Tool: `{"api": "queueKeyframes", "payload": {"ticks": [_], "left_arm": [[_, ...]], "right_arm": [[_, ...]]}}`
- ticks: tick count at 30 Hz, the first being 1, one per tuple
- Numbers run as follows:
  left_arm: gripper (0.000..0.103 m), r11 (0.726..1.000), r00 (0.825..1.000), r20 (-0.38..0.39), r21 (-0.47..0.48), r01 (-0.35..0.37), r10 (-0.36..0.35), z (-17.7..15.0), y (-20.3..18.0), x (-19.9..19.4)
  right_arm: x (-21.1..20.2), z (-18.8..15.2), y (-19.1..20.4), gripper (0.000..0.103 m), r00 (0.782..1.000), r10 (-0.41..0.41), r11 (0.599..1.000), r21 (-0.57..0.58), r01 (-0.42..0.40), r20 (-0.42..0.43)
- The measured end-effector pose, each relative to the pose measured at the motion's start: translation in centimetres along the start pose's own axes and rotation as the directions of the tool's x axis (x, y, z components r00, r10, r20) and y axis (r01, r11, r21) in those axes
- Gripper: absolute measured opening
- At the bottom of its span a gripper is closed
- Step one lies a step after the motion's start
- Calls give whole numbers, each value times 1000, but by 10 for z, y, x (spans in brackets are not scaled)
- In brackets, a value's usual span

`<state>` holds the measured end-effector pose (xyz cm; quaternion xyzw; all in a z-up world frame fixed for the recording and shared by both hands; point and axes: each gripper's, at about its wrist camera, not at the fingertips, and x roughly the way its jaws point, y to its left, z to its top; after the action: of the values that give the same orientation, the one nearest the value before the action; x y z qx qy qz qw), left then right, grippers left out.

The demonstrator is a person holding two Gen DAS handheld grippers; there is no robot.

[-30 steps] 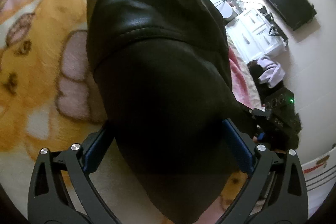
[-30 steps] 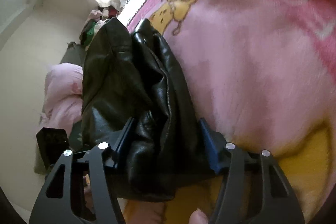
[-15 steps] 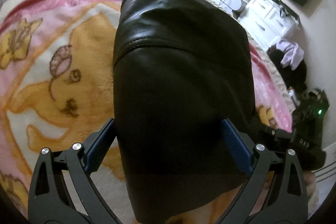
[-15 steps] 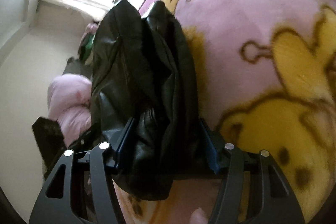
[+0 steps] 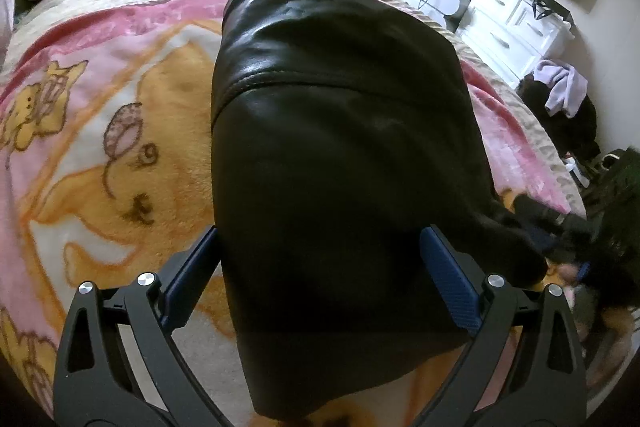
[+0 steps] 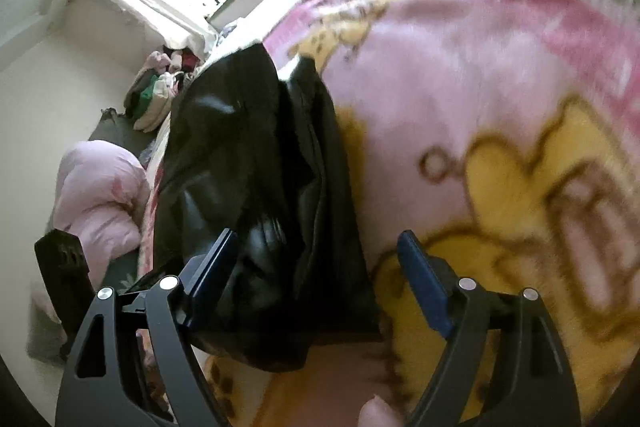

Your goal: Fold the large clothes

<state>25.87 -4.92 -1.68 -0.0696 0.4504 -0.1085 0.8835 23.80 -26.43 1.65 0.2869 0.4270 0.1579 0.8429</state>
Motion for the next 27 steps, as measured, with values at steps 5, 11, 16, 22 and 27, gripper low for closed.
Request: {"api": "queueKeyframes", "payload": {"ticks": [5, 11, 16, 22, 27], "left_arm": [[92, 1000, 1000, 8, 14, -20, 20, -3, -4, 0], [92, 999, 999, 15, 26, -32, 31, -5, -7, 0], [92, 999, 999, 15, 28, -35, 35, -6, -9, -1], [93, 998, 999, 32, 64, -9, 7, -8, -14, -1], [94, 997, 999, 39, 80, -25, 22, -10, -20, 8]], "right_arm": [[-2, 31, 17, 81, 998, -36, 995, -92, 41, 58], [29, 71, 39, 79, 998, -42, 988, -147, 50, 56], [83, 90, 53, 48, 997, -65, 983, -175, 55, -48], [84, 95, 35, 15, 996, -87, 972, -218, 82, -10], [98, 83, 31, 25, 984, -179, 943, -283, 173, 4]]}}
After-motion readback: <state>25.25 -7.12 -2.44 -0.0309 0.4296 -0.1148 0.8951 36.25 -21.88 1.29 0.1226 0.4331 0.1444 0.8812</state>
